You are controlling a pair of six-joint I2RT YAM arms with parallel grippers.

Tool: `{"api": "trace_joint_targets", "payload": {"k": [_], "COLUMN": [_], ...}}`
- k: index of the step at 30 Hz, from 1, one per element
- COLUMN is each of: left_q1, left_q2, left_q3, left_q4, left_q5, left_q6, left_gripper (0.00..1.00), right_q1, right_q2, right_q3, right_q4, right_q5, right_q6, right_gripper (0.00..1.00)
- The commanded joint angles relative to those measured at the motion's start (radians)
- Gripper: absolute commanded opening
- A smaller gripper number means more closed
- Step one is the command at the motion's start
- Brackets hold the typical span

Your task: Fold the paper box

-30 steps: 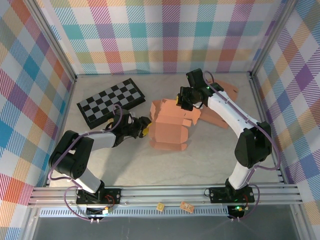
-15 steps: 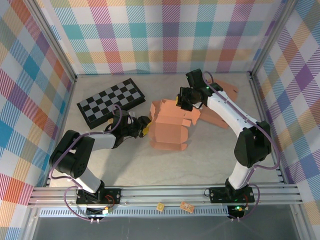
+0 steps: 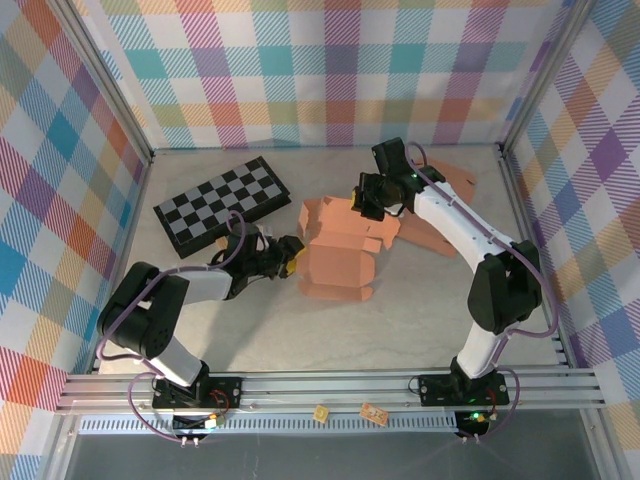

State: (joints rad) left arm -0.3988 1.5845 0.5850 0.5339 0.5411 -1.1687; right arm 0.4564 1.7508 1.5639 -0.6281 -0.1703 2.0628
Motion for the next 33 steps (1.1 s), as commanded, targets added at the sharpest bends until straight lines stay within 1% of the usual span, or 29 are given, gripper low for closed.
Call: {"api": "trace_joint_targets", "payload": {"k": [1, 10, 13, 16, 18, 20, 23, 26, 29, 33], "left_q1": [-0.008, -0.010, -0.012, -0.014, -0.014, -0.014, -0.014, -0.003, 0.044, 0.137], "left_q2": [-0.027, 0.003, -0.021, -0.101, -0.170, -0.242, -0.338, -0.439, -0.515, -0.528], "left_q3": [-0.021, 0.009, 0.012, 0.035, 0.044, 0.057, 0.058, 0.067, 0.106, 0.160], "left_q4": [0.040, 0.005, 0.008, -0.133, -0.238, -0.365, -0.489, -0.612, -0.735, -0.853], "left_q5": [0.019, 0.022, 0.022, 0.008, -0.007, -0.014, 0.006, 0.001, -0.033, -0.086], "left_q6": [0.036, 0.065, 0.063, 0.116, 0.148, 0.185, 0.231, 0.270, 0.309, 0.338], "left_gripper": [0.51, 0.53, 0.53, 0.53, 0.55, 0.63, 0.64, 0.65, 0.64, 0.61], "right_q1": [-0.009, -0.009, -0.008, -0.008, -0.006, 0.003, 0.012, 0.030, 0.059, 0.096], "right_q2": [0.007, 0.001, -0.002, 0.001, 0.008, 0.015, 0.035, 0.044, 0.047, 0.062], "right_q3": [-0.016, -0.023, -0.029, -0.029, -0.024, -0.026, -0.027, -0.042, -0.072, -0.083], "right_q4": [0.011, 0.023, 0.020, 0.017, 0.020, 0.050, 0.105, 0.168, 0.258, 0.311], "right_q5": [-0.021, -0.031, -0.025, -0.020, -0.016, -0.002, 0.008, 0.014, 0.040, 0.033], "right_q6": [0.018, 0.017, 0.009, -0.016, -0.046, -0.085, -0.167, -0.235, -0.315, -0.439], "right_gripper": [0.00, 0.00, 0.00, 0.00, 0.00, 0.00, 0.00, 0.00, 0.00, 0.00]}}
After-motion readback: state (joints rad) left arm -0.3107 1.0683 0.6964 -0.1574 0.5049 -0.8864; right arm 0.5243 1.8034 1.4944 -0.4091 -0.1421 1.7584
